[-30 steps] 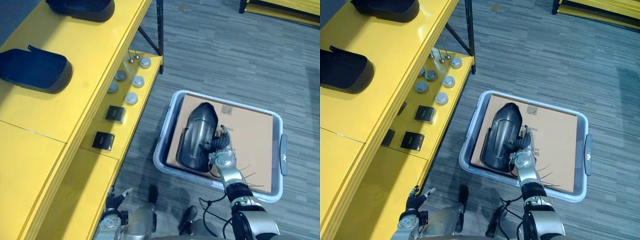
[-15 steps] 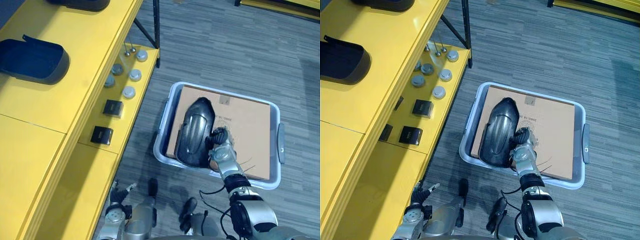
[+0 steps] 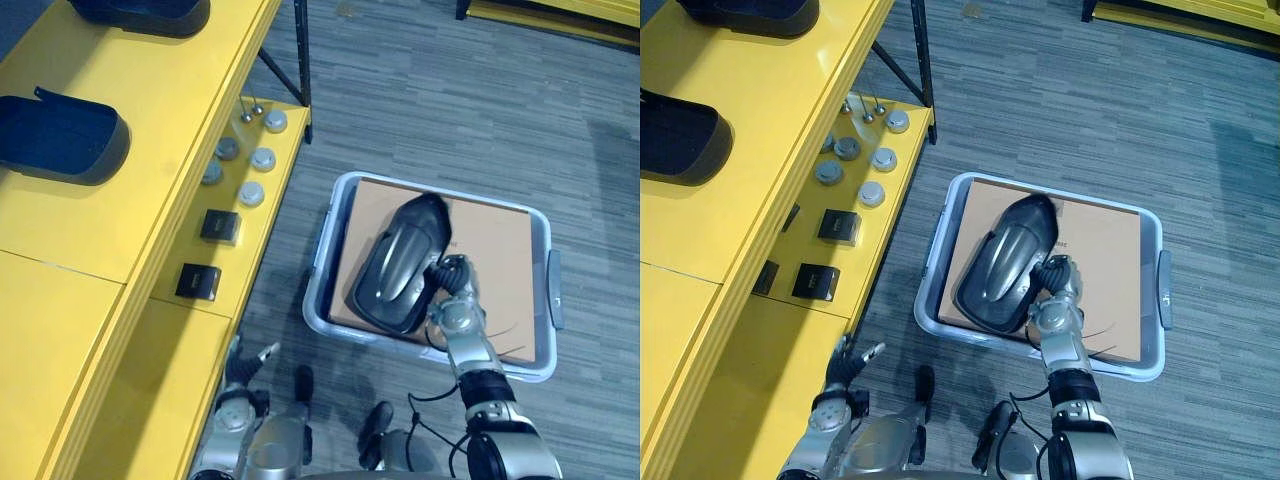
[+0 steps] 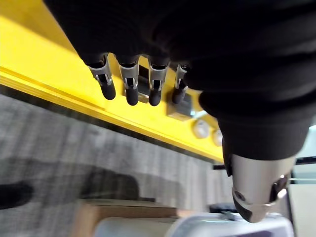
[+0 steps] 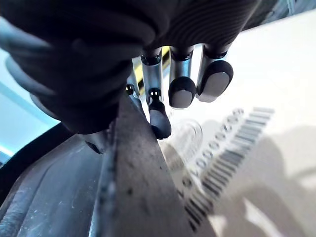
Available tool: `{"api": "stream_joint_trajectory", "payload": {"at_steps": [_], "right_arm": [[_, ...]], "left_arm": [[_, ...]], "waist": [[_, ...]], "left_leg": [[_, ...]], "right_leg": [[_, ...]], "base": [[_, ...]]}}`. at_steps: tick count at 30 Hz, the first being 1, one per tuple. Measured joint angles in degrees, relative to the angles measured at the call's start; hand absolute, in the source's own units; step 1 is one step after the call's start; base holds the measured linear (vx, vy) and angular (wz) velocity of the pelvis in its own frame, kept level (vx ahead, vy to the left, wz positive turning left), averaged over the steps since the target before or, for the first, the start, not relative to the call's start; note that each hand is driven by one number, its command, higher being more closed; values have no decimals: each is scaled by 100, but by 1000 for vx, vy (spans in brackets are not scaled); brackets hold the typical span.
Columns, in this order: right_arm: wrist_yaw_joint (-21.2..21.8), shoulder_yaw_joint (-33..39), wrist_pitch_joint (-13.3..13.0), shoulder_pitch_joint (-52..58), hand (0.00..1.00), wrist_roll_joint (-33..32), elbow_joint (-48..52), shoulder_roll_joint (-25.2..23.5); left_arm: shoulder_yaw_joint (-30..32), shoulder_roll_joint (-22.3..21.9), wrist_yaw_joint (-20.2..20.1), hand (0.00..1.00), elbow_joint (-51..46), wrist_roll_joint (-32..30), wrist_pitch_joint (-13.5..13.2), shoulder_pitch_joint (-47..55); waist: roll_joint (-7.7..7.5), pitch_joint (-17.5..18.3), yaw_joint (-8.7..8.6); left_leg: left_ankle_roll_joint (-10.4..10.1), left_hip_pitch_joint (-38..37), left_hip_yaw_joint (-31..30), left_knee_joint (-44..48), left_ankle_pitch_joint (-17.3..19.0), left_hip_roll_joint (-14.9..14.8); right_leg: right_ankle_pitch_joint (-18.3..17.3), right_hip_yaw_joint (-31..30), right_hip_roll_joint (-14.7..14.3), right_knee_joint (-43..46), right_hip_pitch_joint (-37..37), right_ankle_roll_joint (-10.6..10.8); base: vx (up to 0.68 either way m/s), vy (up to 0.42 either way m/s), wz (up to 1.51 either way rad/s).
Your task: Walk over and take plastic housings, then place them on the shelf
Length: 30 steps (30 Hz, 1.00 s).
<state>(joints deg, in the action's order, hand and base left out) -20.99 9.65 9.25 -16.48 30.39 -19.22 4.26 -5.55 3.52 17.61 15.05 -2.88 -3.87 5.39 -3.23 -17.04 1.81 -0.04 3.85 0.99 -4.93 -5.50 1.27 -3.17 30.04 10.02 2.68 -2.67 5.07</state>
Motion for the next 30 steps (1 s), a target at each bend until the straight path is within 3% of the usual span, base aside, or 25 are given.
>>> {"api": "stream_joint_trajectory", "payload": {"at_steps": [2,8,12,21,30], "right_arm": [[-55,-3,-1,115,100,1,371,-47],[-260,-265,-29,172,100,207,1207,-40],[-254,-627,-143,110,100,395,1556,-33],[-229,-1316,-263,-129,100,529,1882,-89],[-172,-1531,-263,-151,100,627,2319,-219]], "left_arm": [[-143,-51,4,0,-582,2,-56,-36],[-692,-115,101,0,-2180,-11,-221,-570],[-1046,-117,258,0,-2614,-95,-302,-1065],[-1553,-151,264,0,-2645,-711,-214,-1607],[-1644,-302,620,0,-2233,-1720,294,-1813]], "waist": [[-16,73,-134],[12,352,-249],[51,519,-263],[89,732,-348],[113,881,-407]], "left_leg": [[2,7,-56,6,-1,8],[6,-10,-166,90,-3,23],[7,-75,-154,91,-4,19],[11,-180,-21,85,-5,-41],[14,-317,133,0,-7,-91]], "right_leg": [[-2,9,0,-9,-8,3],[-2,109,-23,-76,-142,3],[-2,93,-30,-86,-202,3],[24,-87,-104,-108,-220,-30],[172,-279,-212,-323,-300,-54]], "base": [[-4,3,2],[-11,3,8],[0,0,1],[-14,-9,-10],[-18,-2,-11]]}}
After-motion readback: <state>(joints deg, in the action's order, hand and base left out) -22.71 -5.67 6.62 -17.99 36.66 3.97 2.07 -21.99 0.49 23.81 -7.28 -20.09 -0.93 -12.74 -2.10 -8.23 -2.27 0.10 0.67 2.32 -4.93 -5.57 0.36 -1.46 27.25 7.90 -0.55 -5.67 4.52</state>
